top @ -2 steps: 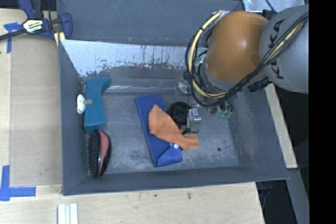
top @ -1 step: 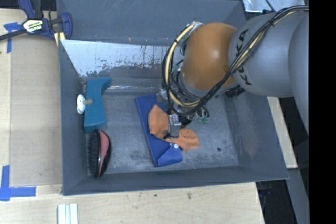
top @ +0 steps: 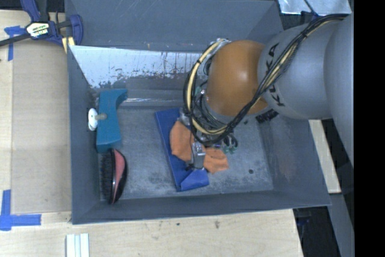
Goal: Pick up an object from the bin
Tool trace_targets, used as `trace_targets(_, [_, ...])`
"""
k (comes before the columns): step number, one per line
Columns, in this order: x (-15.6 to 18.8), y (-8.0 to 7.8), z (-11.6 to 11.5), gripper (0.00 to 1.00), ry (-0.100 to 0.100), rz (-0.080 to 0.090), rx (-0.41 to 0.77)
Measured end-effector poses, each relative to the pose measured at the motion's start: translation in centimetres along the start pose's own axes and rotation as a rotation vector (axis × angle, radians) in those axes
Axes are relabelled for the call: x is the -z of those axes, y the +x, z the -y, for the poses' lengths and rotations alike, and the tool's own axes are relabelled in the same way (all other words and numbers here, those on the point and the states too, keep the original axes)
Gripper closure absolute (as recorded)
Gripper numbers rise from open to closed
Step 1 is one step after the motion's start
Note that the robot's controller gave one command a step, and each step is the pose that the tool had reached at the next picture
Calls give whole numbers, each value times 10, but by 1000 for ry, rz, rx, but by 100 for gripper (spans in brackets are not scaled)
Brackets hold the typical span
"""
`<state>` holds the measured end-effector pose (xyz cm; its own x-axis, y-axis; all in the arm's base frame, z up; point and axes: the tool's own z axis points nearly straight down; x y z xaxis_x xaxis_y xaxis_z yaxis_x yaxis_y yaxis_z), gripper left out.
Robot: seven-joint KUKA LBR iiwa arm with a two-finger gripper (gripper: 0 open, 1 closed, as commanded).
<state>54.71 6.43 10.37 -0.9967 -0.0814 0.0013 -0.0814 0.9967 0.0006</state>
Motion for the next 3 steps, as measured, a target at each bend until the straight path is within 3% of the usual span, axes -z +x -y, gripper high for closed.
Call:
trace_targets(1, [-14,1,-1,100,0,4,-242])
trace_targets(2, [-14,1,-1,100,0,4,-242])
trace_targets(3, [161,-34,-27,100,-2,12,-253])
